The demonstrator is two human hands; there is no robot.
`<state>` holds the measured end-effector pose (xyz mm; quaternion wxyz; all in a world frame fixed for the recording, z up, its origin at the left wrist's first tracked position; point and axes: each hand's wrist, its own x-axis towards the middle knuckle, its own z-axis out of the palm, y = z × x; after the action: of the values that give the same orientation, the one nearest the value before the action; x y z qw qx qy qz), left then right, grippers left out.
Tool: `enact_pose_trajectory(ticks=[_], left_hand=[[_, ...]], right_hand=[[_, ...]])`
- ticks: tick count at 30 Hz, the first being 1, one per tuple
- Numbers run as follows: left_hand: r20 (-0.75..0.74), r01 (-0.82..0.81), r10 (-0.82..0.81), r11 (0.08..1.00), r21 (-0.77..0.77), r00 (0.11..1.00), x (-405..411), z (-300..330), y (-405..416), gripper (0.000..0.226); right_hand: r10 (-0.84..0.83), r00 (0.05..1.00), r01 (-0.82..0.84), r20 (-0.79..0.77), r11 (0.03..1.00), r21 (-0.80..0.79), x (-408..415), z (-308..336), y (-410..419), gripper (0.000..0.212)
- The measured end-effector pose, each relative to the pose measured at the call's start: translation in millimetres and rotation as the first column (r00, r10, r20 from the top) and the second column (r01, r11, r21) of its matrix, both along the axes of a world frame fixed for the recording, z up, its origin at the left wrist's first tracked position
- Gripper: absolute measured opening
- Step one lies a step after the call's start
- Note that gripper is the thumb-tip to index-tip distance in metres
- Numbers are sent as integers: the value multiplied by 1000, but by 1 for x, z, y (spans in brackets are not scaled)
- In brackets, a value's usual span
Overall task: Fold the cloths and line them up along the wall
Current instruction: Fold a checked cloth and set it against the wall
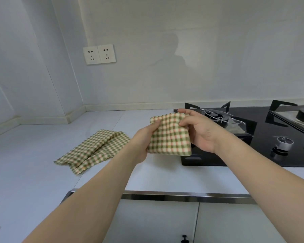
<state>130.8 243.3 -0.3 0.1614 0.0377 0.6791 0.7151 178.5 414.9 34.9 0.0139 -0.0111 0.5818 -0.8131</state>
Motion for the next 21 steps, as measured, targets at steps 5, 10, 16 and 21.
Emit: enact_pose_trajectory(ticks=[5, 10, 16, 21], left_hand=[[-163, -133, 135, 991, 21, 977, -22, 2, 27, 24], [-283, -322, 300, 946, -33, 911, -73, 1, 48, 27], [-213, -360, 317, 909, -210, 924, -99, 39, 69, 33], [-131, -265, 235, 914, -308, 963, -81, 111, 99, 35]], right_hand=[[-38, 979, 33, 200, 999, 30, -29, -5, 17, 17], [-69, 912, 21, 405, 992, 122, -88, -22, 14, 36], [-508, 834, 305, 213, 748, 589, -120, 8, 11, 43], [-540, 833, 312, 120, 638, 704, -92, 79, 50, 32]])
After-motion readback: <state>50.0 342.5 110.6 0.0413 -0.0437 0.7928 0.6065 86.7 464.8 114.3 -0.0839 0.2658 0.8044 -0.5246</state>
